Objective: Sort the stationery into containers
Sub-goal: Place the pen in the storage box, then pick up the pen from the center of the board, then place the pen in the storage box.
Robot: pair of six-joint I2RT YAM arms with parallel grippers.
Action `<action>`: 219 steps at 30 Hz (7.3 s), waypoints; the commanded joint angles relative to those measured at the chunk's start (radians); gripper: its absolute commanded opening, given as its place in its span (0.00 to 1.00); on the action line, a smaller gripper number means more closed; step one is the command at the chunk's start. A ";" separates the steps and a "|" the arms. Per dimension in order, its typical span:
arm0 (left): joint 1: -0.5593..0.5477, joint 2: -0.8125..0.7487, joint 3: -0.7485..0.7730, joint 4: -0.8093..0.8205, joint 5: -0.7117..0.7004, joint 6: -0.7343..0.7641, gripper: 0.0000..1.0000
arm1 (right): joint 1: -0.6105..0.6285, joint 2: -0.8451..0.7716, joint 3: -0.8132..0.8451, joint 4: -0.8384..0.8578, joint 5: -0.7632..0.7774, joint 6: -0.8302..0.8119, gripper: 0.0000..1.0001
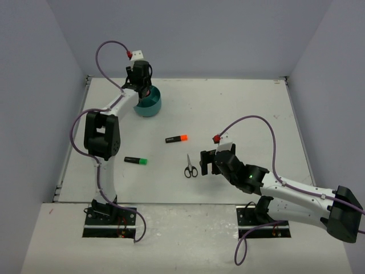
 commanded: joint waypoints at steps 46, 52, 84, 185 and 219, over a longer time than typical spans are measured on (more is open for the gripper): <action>0.003 -1.576 -1.020 -0.393 0.573 -0.055 1.00 | -0.055 0.748 0.817 -0.365 -0.075 0.180 0.99; 0.003 -1.527 -1.019 -0.389 0.605 -0.048 1.00 | -0.132 0.848 0.926 -0.446 -0.062 0.258 0.99; 0.002 -0.863 -1.007 -0.592 0.179 -1.048 0.86 | -0.232 0.321 0.411 -0.310 -0.042 0.265 0.99; -0.422 -1.477 -1.220 0.292 1.360 -0.367 0.73 | 0.004 -0.074 0.373 -0.147 -1.154 -0.227 0.00; -0.434 -1.518 -1.484 0.800 1.082 -0.744 0.00 | 0.003 -0.125 0.207 0.712 -0.900 0.106 0.05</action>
